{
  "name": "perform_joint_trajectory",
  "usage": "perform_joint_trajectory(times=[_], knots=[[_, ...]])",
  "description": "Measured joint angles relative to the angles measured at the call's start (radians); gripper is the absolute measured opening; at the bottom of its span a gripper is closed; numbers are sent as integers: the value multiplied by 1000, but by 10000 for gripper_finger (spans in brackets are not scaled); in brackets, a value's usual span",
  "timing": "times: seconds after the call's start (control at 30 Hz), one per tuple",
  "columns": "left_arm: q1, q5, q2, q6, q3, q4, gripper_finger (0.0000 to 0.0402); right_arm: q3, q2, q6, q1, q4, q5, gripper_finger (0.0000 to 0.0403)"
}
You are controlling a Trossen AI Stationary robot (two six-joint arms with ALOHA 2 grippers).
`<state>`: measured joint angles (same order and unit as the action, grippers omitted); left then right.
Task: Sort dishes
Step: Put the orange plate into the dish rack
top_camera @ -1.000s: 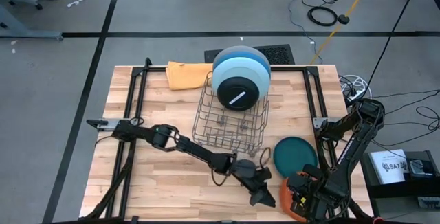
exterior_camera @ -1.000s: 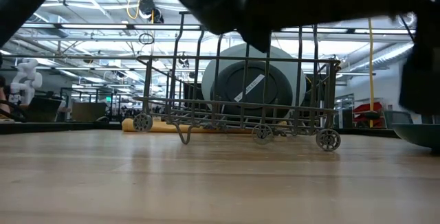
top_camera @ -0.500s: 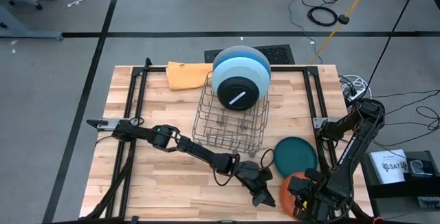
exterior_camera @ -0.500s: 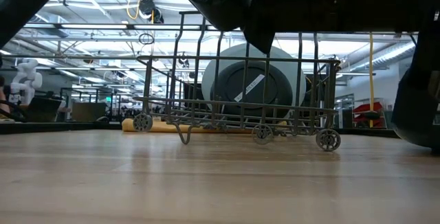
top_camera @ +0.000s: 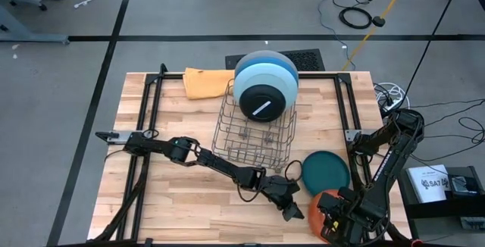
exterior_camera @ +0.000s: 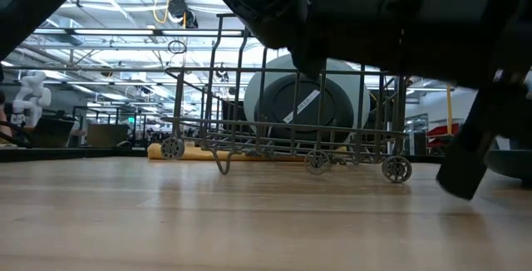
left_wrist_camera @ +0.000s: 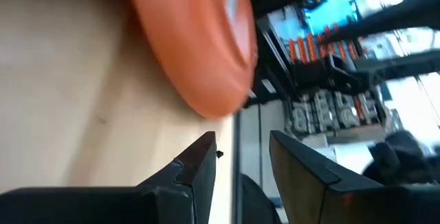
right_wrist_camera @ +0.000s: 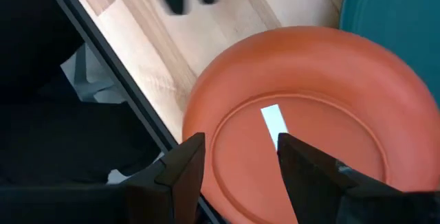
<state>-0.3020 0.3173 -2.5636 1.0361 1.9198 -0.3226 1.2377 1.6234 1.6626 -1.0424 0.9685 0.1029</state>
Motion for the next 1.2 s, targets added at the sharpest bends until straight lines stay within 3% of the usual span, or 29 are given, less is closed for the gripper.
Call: perform_joint_trajectory(times=[0.23, 0.6, 1.03, 1.2], knots=[[13, -83, -1, 3, 0, 24, 147, 0, 0, -7, 0, -8, 7, 178], [19, -83, -23, 71, 5, 8, 233, 0, 0, -74, 3, 12, 30, 178], [20, -108, -27, 30, 2, 5, 238, 0, 0, -106, 16, 16, 35, 178], [11, -84, -32, -128, -1, -68, 238, 0, 0, -108, 21, 16, 36, 178]])
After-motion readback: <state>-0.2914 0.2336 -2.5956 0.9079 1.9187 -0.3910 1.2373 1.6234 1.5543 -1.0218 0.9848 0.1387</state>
